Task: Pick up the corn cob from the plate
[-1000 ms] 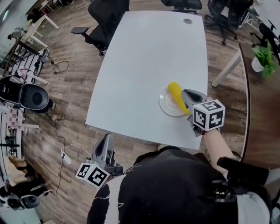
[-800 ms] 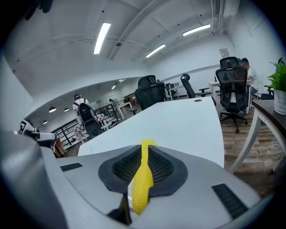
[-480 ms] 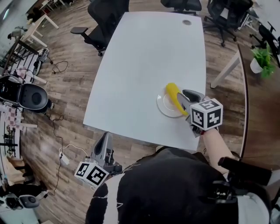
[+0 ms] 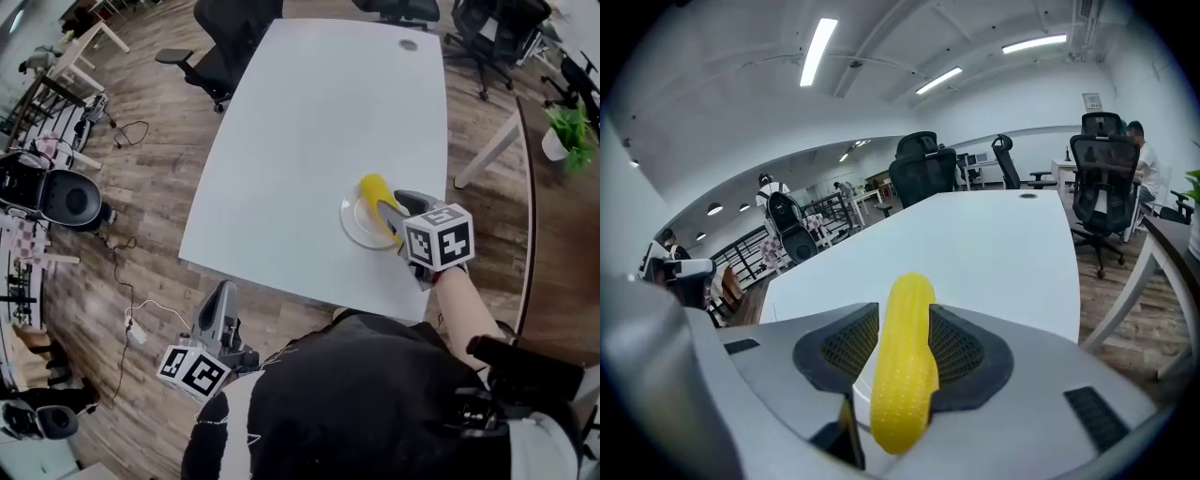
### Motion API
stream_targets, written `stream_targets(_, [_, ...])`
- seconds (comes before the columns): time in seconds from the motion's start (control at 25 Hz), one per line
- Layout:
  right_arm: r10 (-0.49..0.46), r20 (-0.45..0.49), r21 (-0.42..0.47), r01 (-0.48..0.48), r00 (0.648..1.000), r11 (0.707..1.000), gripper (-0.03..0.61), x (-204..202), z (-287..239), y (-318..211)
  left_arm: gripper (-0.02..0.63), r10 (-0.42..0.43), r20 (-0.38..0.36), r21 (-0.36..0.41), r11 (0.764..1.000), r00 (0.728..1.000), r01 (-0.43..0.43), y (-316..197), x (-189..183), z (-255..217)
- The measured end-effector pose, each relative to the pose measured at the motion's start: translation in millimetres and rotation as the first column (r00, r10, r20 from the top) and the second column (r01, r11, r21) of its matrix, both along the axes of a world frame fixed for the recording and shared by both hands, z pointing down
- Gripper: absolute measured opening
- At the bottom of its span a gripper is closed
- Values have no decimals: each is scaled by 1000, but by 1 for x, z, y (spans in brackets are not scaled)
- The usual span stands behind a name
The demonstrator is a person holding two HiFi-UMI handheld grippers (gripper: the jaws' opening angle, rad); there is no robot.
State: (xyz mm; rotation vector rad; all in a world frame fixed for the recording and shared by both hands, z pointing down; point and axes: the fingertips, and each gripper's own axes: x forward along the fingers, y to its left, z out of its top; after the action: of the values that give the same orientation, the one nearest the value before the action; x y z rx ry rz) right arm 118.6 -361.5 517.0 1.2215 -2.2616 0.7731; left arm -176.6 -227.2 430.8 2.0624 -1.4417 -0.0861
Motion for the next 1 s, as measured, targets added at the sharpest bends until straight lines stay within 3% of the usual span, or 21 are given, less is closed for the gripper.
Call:
stream_targets(0.52, [-68,-183,-50,59,981,997,199,-10,18,-7,12,-24,-6,17,1000,1000,24,5,-9,-2])
stream_targets(1.0, [-93,-237,-105,70,967,992,228,-11,23,-4,12,-30,-21,14,999,999,30,13,-13,4])
